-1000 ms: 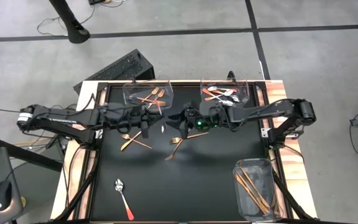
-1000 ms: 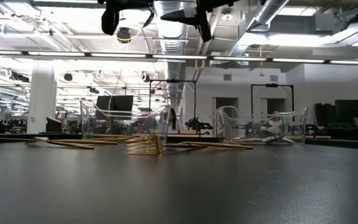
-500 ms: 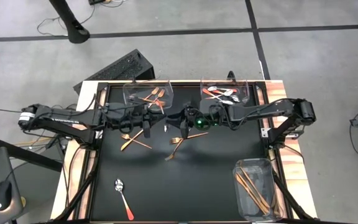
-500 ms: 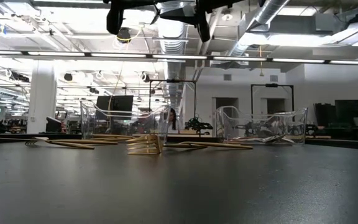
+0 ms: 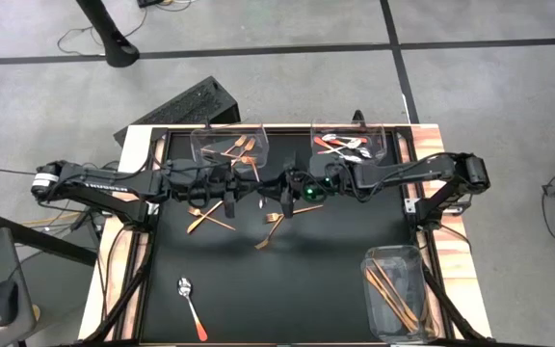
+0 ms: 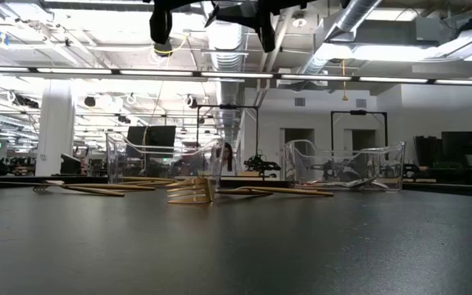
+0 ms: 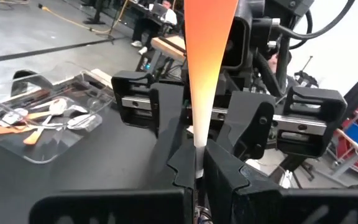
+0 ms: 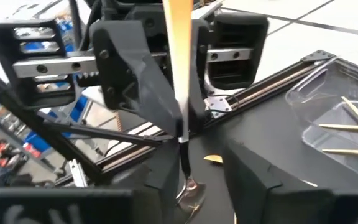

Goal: Sort silverware by color (type)
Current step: Put the orange spoon into the top right transparent bin

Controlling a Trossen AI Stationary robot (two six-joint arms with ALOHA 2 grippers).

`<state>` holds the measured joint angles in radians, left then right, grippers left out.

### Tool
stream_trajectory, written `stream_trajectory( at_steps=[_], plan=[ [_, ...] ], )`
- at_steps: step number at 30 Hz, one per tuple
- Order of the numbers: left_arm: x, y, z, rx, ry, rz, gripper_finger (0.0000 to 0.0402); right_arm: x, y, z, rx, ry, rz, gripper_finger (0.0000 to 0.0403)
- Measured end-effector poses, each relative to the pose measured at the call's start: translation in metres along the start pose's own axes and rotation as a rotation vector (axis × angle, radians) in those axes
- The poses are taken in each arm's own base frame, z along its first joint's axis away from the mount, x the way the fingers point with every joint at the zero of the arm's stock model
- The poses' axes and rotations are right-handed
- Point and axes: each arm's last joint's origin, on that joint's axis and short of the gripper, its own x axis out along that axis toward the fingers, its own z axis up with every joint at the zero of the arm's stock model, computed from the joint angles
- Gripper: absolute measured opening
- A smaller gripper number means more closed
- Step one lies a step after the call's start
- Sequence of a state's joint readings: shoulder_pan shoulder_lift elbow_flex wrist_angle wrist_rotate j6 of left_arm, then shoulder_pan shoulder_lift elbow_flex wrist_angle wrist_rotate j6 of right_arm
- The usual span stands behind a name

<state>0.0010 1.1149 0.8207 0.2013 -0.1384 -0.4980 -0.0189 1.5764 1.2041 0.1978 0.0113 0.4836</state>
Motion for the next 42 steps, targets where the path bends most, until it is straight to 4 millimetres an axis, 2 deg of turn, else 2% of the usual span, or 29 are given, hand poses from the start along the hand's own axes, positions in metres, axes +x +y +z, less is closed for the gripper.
stream_trajectory(
  at_steps=[2,5,7,14,19,26,30,36,42],
  plan=[
    [0.000,0.000,0.000,0.001,0.001,0.000,0.0002,0.000,0.001,0.000,-0.020,0.013,0.026,0.0108],
    [0.000,0.000,0.000,0.000,0.001,-0.001,0.0002,0.000,0.002,-0.001,-0.056,0.030,0.061,0.0039],
    [0.000,0.000,0.000,-0.010,0.001,0.003,0.0002,0.000,0.002,-0.001,-0.080,0.034,0.074,0.0015],
    [0.000,0.003,0.000,-0.028,-0.036,0.096,0.0029,0.000,0.000,-0.002,-0.069,0.046,0.052,0.0006],
    [-0.002,0.008,-0.002,-0.023,-0.045,0.213,0.0065,-0.010,-0.017,-0.003,-0.052,0.136,-0.124,0.0006],
    [-0.007,0.014,-0.012,0.001,0.074,0.268,0.0084,-0.058,-0.059,0.007,-0.127,0.368,-0.452,0.0006],
    [-0.011,0.020,-0.021,0.013,0.180,0.327,0.0084,-0.089,-0.078,0.022,-0.161,0.412,-0.569,0.0006],
    [-0.020,0.032,-0.034,0.009,0.266,0.533,0.0084,-0.114,-0.093,0.044,-0.202,0.349,-0.624,0.0007],
    [-0.020,0.036,-0.031,0.067,0.206,0.623,0.0084,-0.131,-0.117,0.042,-0.288,0.514,-0.704,0.0007]
  ],
)
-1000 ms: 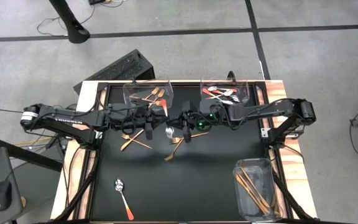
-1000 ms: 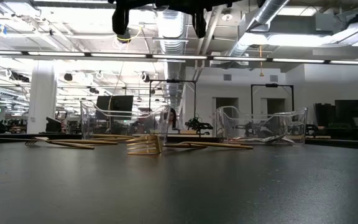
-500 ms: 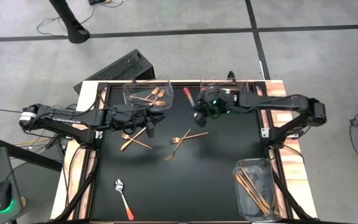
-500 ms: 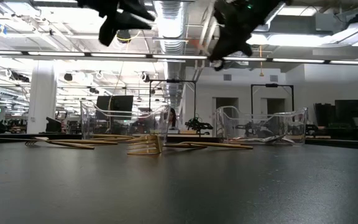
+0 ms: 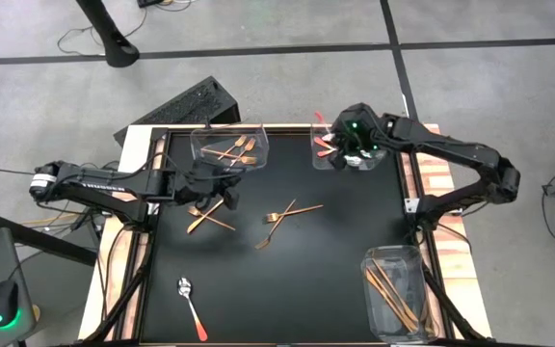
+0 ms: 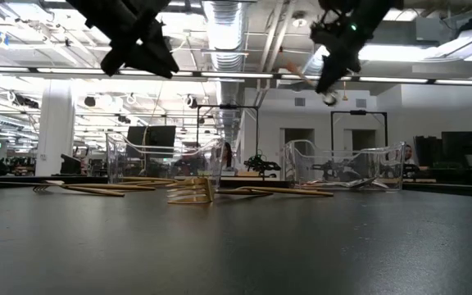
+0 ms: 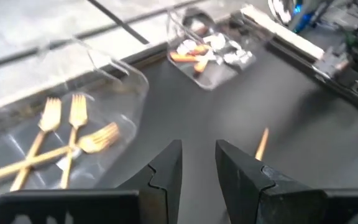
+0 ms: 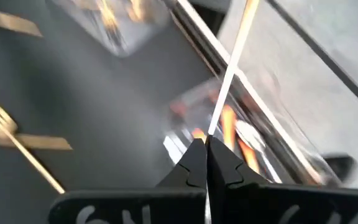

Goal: Sort silverware by color (type)
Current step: Put the orange spoon into the top right transparent bin

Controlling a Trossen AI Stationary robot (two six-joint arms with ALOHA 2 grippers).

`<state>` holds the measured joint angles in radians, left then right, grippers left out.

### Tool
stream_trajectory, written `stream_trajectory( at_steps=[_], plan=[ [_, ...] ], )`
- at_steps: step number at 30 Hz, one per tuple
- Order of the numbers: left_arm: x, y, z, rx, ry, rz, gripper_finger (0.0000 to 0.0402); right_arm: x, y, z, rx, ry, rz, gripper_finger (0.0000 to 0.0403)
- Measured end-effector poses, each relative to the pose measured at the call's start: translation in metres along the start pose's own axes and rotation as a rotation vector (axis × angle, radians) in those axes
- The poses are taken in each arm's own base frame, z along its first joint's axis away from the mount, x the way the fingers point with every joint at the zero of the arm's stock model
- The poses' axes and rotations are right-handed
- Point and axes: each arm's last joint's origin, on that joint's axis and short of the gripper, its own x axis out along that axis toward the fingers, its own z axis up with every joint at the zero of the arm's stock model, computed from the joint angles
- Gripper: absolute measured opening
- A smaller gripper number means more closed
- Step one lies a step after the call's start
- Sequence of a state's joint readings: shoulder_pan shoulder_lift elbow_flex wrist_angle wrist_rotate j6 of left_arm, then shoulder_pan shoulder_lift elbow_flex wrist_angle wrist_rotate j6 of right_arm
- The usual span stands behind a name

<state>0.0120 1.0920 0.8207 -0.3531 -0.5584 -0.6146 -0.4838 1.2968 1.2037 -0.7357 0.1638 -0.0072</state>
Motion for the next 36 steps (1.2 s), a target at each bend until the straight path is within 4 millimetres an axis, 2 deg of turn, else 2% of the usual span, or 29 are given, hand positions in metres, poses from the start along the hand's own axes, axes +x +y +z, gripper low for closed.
stream_trajectory(
  at_steps=[8,14,19,24,30,36],
  plan=[
    [0.011,0.015,0.019,-0.045,-0.111,0.071,0.0084,0.013,-0.037,-0.011,-0.238,0.150,-0.067,0.0007],
    [0.015,0.024,0.024,-0.066,-0.115,0.111,0.0084,0.039,-0.055,-0.017,-0.479,0.259,-0.048,0.0008],
    [0.016,0.027,0.023,-0.037,-0.096,0.134,0.0084,0.060,-0.065,-0.023,-0.533,0.336,-0.028,0.0008],
    [0.018,0.033,0.021,-0.025,-0.065,0.171,0.0084,0.069,-0.067,-0.025,-0.604,0.365,-0.005,0.0008],
    [0.019,0.038,0.021,-0.029,-0.048,0.200,0.0084,0.071,-0.071,-0.026,-0.673,0.370,-0.001,0.0008],
    [0.019,0.038,0.021,-0.029,-0.050,0.200,0.0084,0.071,-0.083,-0.028,-0.653,0.381,-0.016,0.0012]
  ],
)
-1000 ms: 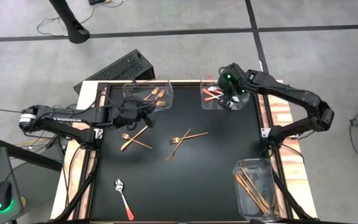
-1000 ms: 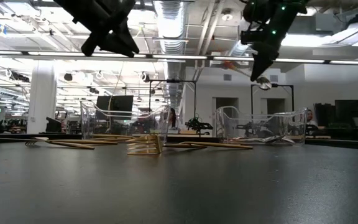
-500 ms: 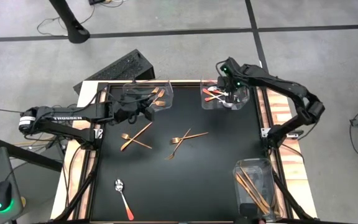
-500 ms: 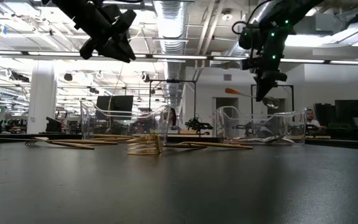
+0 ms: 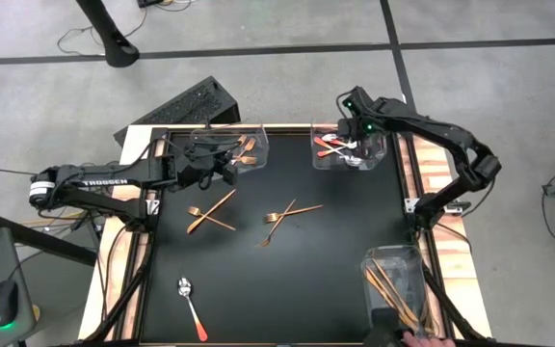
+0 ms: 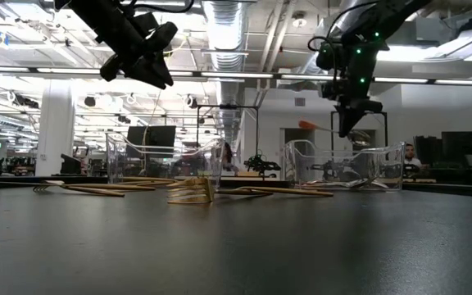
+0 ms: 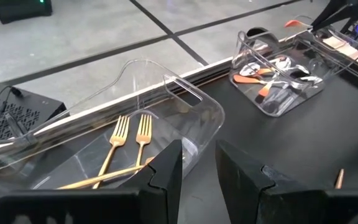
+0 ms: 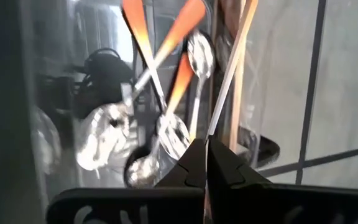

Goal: Sort silverware by color (type)
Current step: Put the orange spoon into the top right transparent bin

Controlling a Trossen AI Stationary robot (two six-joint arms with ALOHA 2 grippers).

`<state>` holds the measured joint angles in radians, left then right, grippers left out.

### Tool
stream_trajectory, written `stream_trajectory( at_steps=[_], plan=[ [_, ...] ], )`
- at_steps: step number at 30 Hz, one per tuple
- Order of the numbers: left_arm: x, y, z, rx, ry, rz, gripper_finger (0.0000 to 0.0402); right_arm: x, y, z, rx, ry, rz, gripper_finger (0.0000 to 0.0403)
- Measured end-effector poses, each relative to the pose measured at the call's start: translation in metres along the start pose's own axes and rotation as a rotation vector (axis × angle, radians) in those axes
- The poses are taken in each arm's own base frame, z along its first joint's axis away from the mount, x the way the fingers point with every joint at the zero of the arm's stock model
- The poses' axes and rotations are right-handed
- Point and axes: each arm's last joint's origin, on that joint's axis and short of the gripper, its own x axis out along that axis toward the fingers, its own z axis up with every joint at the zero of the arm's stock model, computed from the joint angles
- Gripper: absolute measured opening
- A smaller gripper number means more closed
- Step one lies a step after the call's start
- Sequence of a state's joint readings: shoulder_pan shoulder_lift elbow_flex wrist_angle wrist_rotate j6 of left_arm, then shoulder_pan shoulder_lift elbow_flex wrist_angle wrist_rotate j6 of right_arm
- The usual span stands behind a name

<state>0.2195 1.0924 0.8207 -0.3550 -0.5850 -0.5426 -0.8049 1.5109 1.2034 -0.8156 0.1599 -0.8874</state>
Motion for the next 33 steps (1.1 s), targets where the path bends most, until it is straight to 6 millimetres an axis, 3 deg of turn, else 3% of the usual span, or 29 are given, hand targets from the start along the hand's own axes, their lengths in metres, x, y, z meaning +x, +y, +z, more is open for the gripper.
stream_trajectory(
  at_steps=[7,18,22,25,28,30,33],
  plan=[
    [0.000,-0.001,0.000,-0.019,0.019,-0.032,0.0084,0.002,-0.009,-0.011,-0.007,-0.041,0.027,0.0014],
    [-0.004,-0.004,-0.015,-0.088,0.249,-0.179,0.0084,0.002,-0.006,-0.015,0.006,-0.058,0.104,0.0052],
    [-0.010,-0.006,-0.026,-0.079,0.330,-0.167,0.0084,0.002,-0.007,-0.012,0.196,-0.068,0.094,0.0053],
    [-0.014,-0.007,-0.032,-0.064,0.370,-0.158,0.0084,0.000,-0.010,-0.008,0.530,-0.145,0.126,0.0054],
    [-0.017,-0.010,-0.036,-0.036,0.377,-0.155,0.0084,-0.005,-0.011,0.005,0.845,-0.324,0.317,0.0053],
    [-0.018,-0.010,-0.039,-0.020,0.364,-0.138,0.0084,-0.011,-0.004,0.021,0.865,-0.432,0.445,0.0050],
    [-0.019,-0.011,-0.038,-0.003,0.347,-0.128,0.0084,-0.026,0.017,0.051,0.800,-0.513,0.498,0.0039]
  ],
)
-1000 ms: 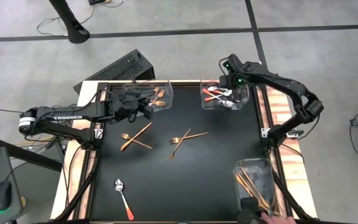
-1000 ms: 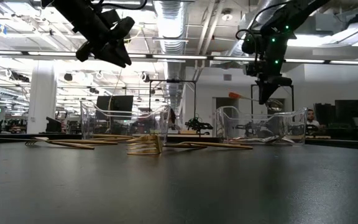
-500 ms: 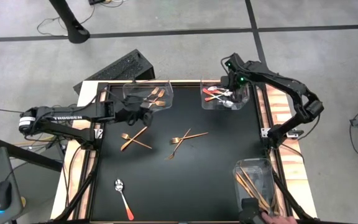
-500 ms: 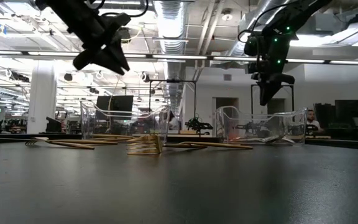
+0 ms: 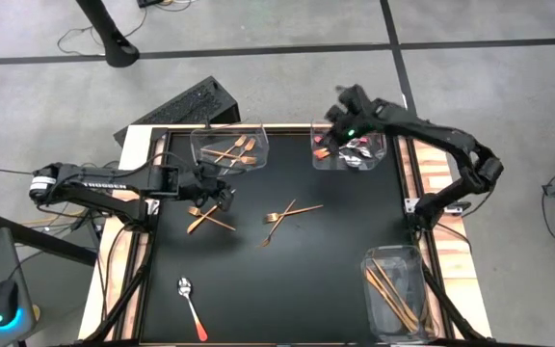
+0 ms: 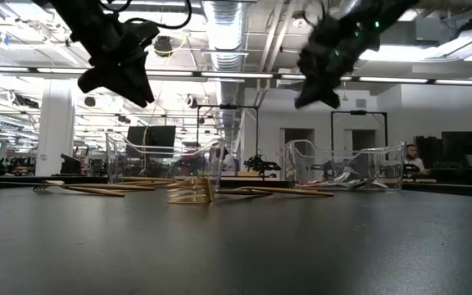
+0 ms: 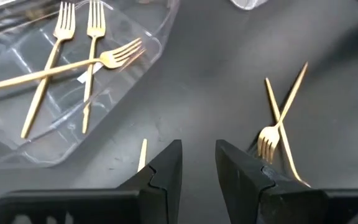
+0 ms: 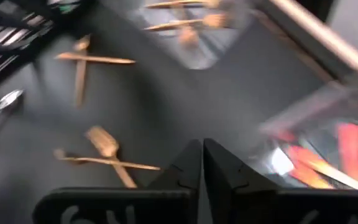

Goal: Sort silverware by color (type)
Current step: Put the orange spoon into the top right transparent bin

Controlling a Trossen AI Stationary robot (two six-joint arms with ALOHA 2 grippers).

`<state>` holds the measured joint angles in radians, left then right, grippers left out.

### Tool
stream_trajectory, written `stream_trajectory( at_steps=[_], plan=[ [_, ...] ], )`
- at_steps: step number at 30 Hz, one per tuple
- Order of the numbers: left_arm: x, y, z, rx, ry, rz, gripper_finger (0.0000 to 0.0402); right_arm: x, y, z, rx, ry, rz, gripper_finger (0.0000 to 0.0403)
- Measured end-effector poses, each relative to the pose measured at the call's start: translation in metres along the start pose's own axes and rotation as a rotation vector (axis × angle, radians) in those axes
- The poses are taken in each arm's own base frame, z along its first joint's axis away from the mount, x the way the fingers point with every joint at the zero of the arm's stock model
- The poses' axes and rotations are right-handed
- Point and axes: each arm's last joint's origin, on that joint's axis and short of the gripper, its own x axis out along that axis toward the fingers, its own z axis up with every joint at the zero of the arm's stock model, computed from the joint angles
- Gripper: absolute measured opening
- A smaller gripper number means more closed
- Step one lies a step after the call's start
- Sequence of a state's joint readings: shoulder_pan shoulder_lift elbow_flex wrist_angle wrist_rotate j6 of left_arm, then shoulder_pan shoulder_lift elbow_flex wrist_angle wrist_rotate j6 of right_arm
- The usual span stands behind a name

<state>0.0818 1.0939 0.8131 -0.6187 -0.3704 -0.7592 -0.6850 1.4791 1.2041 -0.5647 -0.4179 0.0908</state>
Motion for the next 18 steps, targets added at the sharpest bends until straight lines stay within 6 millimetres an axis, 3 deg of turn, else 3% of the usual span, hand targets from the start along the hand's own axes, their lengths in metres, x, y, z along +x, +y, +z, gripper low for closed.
stream_trajectory(
  at_steps=[5,9,18],
  plan=[
    [0.000,-0.001,-0.002,0.045,0.045,-0.042,0.0084,0.009,0.067,-0.005,-0.106,-0.027,0.077,0.0010],
    [-0.001,-0.002,-0.003,0.074,0.055,-0.059,0.0084,0.013,0.114,-0.014,-0.128,-0.074,0.110,0.0011],
    [-0.006,-0.013,-0.013,0.149,0.071,-0.108,0.0084,0.013,0.184,-0.026,-0.090,-0.214,0.259,0.0014]
  ],
)
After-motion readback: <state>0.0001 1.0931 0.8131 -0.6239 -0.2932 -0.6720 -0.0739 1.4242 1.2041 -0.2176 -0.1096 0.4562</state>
